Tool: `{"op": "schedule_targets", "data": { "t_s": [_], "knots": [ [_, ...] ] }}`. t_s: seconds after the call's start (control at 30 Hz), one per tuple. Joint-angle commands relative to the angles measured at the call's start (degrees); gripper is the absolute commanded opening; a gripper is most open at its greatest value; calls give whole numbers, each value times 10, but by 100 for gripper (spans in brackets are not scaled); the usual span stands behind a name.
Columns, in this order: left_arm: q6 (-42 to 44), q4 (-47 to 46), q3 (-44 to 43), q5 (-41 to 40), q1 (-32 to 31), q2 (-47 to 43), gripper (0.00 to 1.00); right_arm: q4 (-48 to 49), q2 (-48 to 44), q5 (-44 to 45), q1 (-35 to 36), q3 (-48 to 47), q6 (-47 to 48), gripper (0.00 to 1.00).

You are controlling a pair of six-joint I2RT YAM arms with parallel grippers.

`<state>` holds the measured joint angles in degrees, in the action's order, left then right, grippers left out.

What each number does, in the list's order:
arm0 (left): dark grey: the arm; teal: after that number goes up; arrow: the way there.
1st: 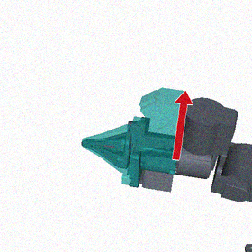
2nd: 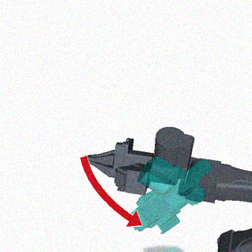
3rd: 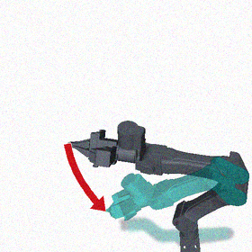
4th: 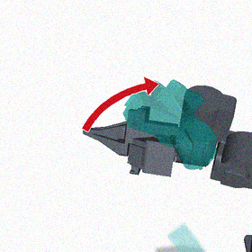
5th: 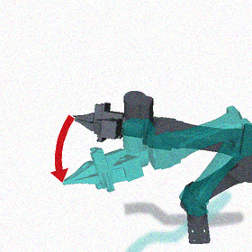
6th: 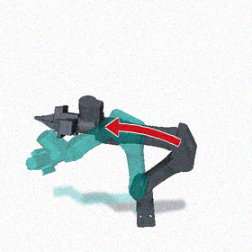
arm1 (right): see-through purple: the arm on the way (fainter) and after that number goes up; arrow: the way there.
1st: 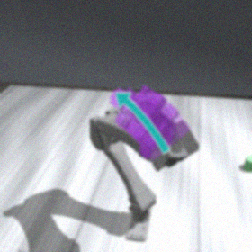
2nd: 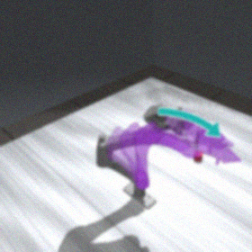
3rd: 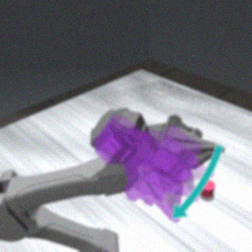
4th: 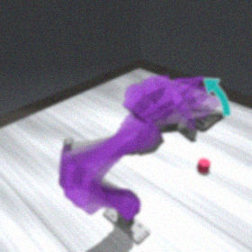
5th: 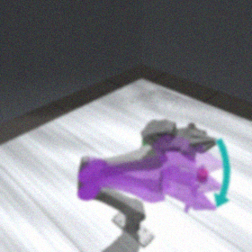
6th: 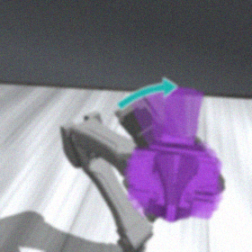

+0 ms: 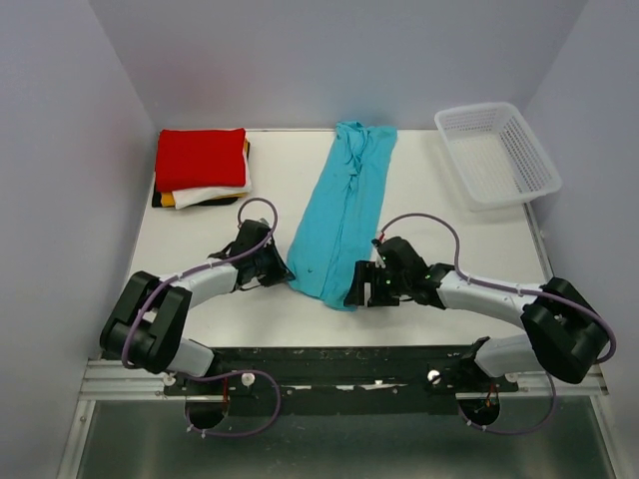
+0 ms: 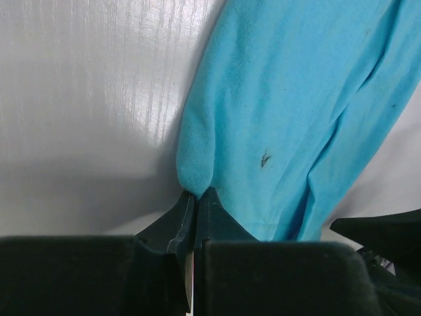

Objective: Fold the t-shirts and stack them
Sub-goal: Grab the bottom of the folded rectangular tshirt with both arms

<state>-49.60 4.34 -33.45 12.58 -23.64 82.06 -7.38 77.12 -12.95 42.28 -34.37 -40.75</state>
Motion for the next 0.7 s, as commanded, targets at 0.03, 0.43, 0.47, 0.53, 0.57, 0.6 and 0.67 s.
{"op": "schedule_targets", "data": {
  "t_s": [0.03,0.43,0.47,0.53,0.57,0.6,0.67],
  "knots": [
    [-18,13,61,7,-2,-21,0,27,24,-3,22,27,-50,73],
    [-79,3,141,-20,-52,-120,0,39,30,8,48,70,-93,17],
    [-87,8,148,-24,-61,-138,0,32,17,7,52,82,-97,15],
    [-108,21,166,-41,-91,-176,0,17,-15,5,60,104,-108,12],
    [-123,34,172,-55,-119,-199,0,8,-30,2,66,115,-113,10],
    [-132,46,177,-63,-148,-218,0,1,-48,-3,74,124,-120,9],
    [-159,74,185,-80,-199,-261,0,-14,-81,-13,97,135,-134,4]
  ]
}}
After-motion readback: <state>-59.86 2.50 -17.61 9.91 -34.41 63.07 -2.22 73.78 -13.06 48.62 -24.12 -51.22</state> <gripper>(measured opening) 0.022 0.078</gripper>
